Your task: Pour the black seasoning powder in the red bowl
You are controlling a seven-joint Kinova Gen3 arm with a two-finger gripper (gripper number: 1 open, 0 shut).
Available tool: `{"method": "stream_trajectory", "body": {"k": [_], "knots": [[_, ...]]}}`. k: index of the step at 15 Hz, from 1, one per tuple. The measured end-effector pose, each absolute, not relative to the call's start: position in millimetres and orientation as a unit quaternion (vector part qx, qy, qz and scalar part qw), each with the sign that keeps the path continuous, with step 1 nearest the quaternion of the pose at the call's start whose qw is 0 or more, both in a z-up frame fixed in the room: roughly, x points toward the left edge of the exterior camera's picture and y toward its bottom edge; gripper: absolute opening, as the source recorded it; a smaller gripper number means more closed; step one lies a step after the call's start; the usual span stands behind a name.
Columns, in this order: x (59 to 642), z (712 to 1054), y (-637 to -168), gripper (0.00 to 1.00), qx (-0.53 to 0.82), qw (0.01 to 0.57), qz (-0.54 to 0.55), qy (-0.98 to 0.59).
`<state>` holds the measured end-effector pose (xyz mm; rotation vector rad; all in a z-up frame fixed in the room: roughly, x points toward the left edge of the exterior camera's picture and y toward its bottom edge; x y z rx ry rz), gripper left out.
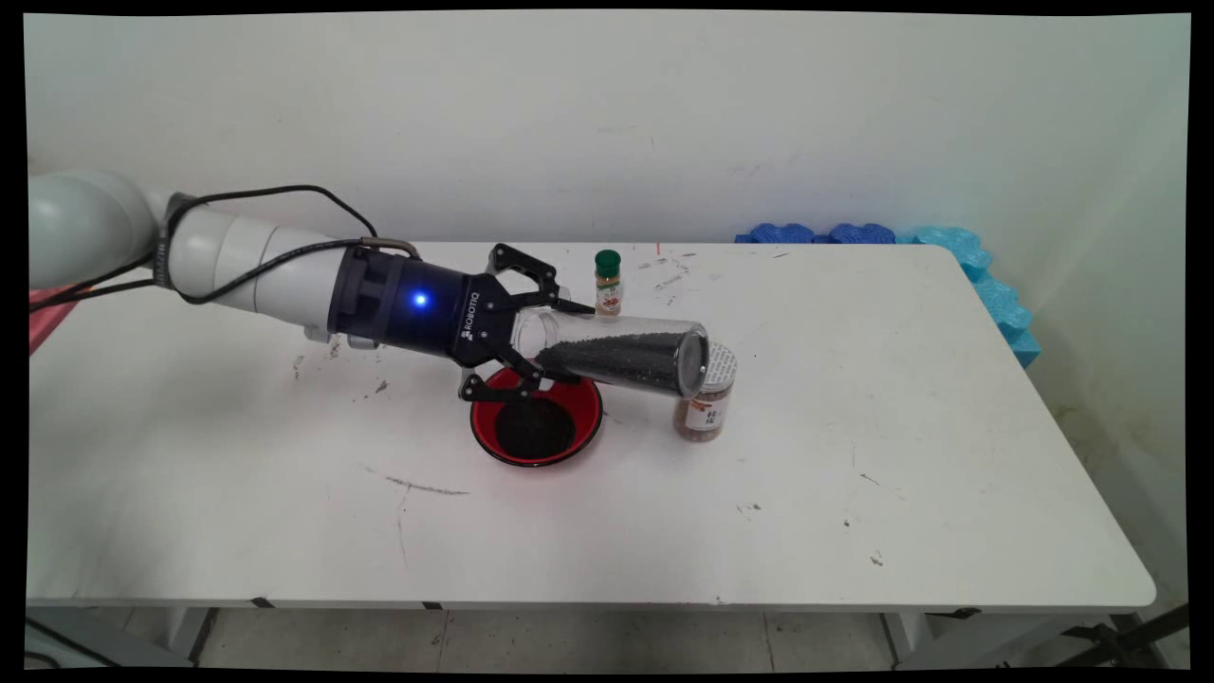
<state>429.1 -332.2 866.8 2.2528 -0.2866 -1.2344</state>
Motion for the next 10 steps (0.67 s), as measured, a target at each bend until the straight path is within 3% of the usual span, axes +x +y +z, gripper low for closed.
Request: {"method": "stream_trajectory", "body": {"k": [10], "knots": [[433.5,864.7,-333.0,0.00,0.836,0.271,-0.471,-0.074]]}}
